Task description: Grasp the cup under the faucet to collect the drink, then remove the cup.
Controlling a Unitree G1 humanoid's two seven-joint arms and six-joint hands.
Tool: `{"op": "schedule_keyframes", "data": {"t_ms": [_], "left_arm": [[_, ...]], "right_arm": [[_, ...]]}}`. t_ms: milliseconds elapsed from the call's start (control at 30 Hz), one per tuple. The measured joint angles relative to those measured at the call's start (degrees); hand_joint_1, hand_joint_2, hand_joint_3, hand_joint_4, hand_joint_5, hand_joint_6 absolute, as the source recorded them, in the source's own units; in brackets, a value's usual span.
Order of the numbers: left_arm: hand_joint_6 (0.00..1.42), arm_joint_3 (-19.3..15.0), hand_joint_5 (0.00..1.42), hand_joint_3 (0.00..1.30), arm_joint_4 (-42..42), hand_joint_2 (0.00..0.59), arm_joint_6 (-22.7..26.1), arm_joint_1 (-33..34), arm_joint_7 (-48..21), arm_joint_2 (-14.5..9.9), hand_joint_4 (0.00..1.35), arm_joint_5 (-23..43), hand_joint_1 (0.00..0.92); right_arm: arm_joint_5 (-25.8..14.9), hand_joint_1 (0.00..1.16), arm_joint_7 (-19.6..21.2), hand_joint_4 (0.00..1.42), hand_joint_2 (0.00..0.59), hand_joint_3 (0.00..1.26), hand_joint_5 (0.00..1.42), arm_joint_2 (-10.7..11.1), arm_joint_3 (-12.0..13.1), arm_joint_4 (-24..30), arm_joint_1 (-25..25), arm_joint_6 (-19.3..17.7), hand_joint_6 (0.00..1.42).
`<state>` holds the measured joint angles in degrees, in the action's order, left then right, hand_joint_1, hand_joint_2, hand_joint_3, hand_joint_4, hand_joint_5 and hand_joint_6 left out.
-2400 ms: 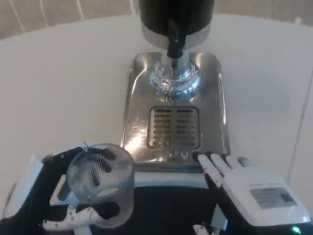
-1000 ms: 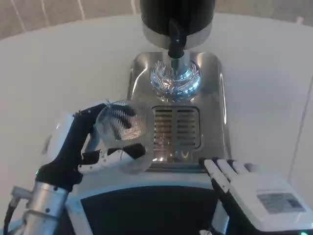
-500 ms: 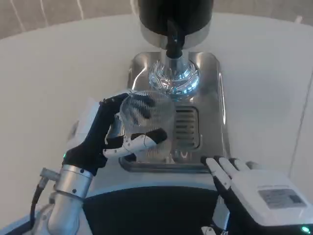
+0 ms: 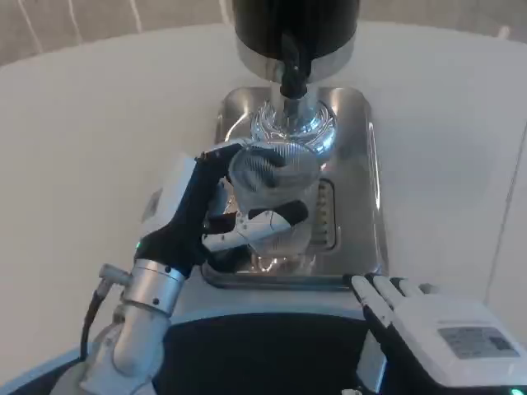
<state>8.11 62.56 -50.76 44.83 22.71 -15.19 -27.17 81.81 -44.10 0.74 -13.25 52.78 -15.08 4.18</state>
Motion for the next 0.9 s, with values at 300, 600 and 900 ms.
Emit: {"op": "schedule_keyframes", "data": {"t_ms": [300,600,900], "left_arm": [[1.42,2.2,1.35,0.97,3.0,0.007,2.7,3.0,3.0,2.4,1.15,-0.9,0.577],[1.42,4.4,1.33,0.97,5.1,0.006,5.3,5.5,6.2,4.3,1.14,-2.8,0.575],[1.36,6.2,1.11,0.76,6.7,0.015,8.7,7.4,9.0,5.2,0.87,-3.4,0.552]], "right_arm": [[-0.1,0.48,-0.6,0.00,0.496,0.00,0.00,-0.1,0.6,0.5,0.1,0.0,0.00],[-0.7,0.47,-0.7,0.00,0.493,0.00,0.00,0.1,1.1,0.5,0.2,-0.1,0.00],[-1.3,0.47,-1.3,0.00,0.493,0.00,0.00,0.2,1.8,0.7,-0.1,-0.1,0.00]]}}
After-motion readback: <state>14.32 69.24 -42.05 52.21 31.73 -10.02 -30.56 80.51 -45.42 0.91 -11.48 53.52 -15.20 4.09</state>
